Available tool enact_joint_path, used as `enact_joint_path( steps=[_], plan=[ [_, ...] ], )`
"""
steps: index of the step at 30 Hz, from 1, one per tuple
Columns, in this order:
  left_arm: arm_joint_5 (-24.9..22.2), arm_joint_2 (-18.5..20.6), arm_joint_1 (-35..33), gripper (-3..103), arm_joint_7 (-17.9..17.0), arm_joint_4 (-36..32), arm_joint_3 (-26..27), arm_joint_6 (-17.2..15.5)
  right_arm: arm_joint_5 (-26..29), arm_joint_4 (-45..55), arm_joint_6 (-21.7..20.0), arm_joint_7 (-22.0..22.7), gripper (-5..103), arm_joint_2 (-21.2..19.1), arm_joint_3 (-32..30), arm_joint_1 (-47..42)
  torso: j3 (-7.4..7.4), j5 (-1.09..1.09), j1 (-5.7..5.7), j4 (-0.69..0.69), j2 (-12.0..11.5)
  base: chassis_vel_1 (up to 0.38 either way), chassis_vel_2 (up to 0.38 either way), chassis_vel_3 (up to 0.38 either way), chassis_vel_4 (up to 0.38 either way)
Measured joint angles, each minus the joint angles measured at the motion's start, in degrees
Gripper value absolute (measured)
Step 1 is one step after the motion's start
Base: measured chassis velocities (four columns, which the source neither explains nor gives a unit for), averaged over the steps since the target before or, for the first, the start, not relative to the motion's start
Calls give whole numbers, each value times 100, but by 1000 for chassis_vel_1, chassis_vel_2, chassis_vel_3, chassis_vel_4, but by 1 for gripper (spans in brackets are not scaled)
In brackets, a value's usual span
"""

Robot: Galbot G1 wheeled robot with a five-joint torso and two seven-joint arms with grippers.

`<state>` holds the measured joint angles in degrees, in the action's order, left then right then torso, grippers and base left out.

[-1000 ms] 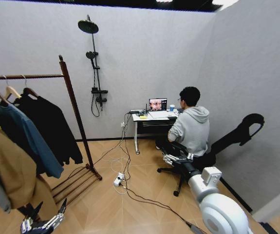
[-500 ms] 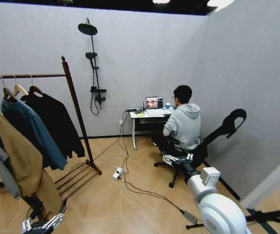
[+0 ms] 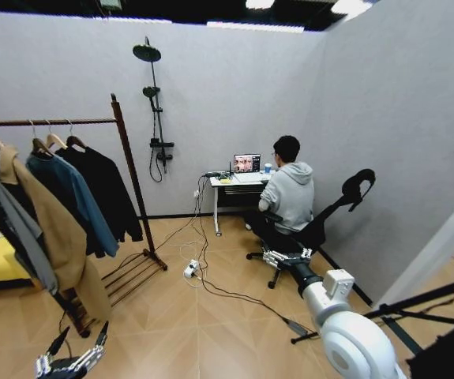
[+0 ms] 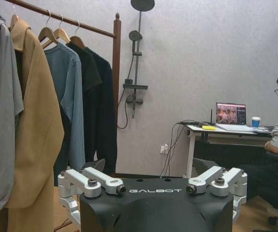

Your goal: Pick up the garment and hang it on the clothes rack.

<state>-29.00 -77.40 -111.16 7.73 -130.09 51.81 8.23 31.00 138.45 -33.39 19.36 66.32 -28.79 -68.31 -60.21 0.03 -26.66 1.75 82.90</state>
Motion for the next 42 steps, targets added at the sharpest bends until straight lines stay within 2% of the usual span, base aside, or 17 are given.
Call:
enact_joint_path(
  steps=[3, 7, 9, 12, 15, 19, 20, 23, 33, 36, 42],
  plan=[
    [0, 0, 0, 100, 0, 0, 0, 0, -13, -13, 15, -28, 100, 26, 3, -12, -1, -5, -1, 0, -1, 193, -191, -174, 195],
    [0, 0, 0, 100, 0, 0, 0, 0, -24, -30, 25, -38, 100, 46, 3, -34, 0, 0, 0, 1, 0, 167, -181, -176, 185],
    [0, 0, 0, 100, 0, 0, 0, 0, -33, -33, 31, -52, 100, 63, 3, -55, 0, -7, -1, 0, -1, 186, -191, -193, 189],
    [0, 0, 0, 100, 0, 0, 0, 0, -42, -37, 34, -61, 100, 74, 2, -59, 0, 1, 0, 0, 0, 176, -160, -184, 185],
    [0, 0, 0, 100, 0, 0, 0, 0, -61, -45, 35, -82, 100, 87, 14, -55, 0, -6, -1, 0, -1, 167, -187, -173, 183],
    [0, 0, 0, 100, 1, 0, 0, 0, -78, -50, 36, -91, 100, 101, 41, -44, -1, 0, -1, 0, -1, 188, -170, -189, 162],
    [0, 0, 0, 100, 0, 0, 0, 0, -79, -58, 47, -122, 100, 105, 48, -44, 0, -5, -1, 0, -1, 154, -202, -196, 184],
    [0, 0, 0, 100, 0, 0, 0, 0, -251, -146, 327, -641, 100, 108, 14, -154, 1, -2, 3, 0, 2, 140, -113, -134, 137],
    [0, 0, 0, 100, 0, 0, 0, 0, -293, -351, 473, -910, 100, 141, 18, -121, -1, -3, -4, 0, -3, 2, -5, -5, 9],
    [0, 0, 0, 100, 0, 0, 0, 0, -353, -412, 545, -1140, 100, 148, 19, -114, -2, -3, -4, -1, -3, -5, 35, 38, -13],
    [0, 0, 0, 100, 0, 0, 0, 0, -438, -459, 579, -1217, 100, 194, -17, -197, 0, -3, -1, 0, -1, 0, 0, 0, 0]
  ],
)
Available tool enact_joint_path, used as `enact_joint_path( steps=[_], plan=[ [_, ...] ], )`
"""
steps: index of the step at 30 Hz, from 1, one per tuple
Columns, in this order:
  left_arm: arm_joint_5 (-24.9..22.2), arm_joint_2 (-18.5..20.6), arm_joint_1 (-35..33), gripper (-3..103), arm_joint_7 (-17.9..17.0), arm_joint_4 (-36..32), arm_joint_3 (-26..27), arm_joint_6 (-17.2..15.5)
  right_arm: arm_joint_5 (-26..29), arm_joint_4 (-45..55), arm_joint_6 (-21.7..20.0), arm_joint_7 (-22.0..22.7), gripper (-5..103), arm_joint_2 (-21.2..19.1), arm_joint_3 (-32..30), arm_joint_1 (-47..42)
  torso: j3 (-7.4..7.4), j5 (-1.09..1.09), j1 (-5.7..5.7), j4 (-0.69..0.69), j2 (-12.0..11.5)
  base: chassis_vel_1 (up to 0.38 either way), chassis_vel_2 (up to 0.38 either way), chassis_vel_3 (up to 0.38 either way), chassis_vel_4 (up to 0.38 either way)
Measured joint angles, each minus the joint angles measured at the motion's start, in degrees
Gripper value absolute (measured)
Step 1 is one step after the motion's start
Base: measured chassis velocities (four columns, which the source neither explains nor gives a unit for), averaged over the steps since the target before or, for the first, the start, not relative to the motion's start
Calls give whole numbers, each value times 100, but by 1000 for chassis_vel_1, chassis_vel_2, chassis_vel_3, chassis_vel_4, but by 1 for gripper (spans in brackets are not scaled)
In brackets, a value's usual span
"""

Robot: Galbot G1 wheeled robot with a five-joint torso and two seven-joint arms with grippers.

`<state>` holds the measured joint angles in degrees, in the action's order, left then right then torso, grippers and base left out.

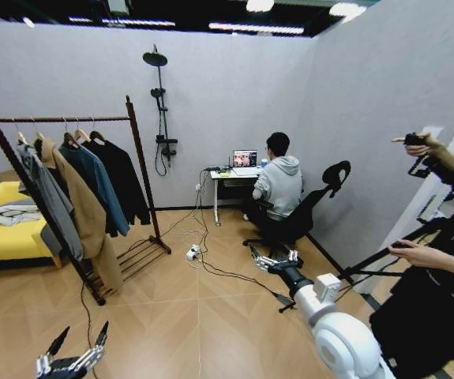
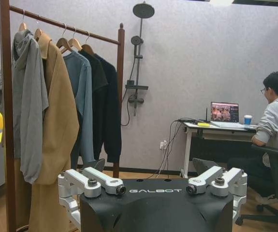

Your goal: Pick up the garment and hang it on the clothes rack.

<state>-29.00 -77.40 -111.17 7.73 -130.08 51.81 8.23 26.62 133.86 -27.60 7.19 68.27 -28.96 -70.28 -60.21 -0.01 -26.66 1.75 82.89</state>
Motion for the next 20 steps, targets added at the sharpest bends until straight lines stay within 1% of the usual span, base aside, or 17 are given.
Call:
enact_joint_path(
  steps=[3, 5, 6, 7, 20],
  plan=[
    [0, 0, 0, 100, 0, 0, 0, 0, -75, -63, 120, -29, 100, 38, -73, -153, 0, 0, 1, 0, 0, 0, 0, 0, 0],
    [0, 0, 0, 100, 0, 0, 0, 0, -288, -179, 377, -126, 100, 56, -173, -375, 0, 1, 1, 1, 1, 0, 0, 0, 0],
    [0, 0, 0, 100, 0, 0, 0, 0, -288, -179, 377, -126, 100, 56, -173, -375, 0, 1, 1, 1, 1, 0, 0, 0, 0],
    [0, 0, 0, 100, 0, 0, 0, 0, -421, -204, 452, -165, 100, 54, -211, -465, 0, 1, 1, 1, 0, 0, 0, 0, 0],
    [0, 0, 0, 100, 0, 0, 0, 0, -471, -207, 472, -176, 100, 51, -222, -486, 0, 0, 0, 0, 1, 0, 0, 0, 0]
  ],
)
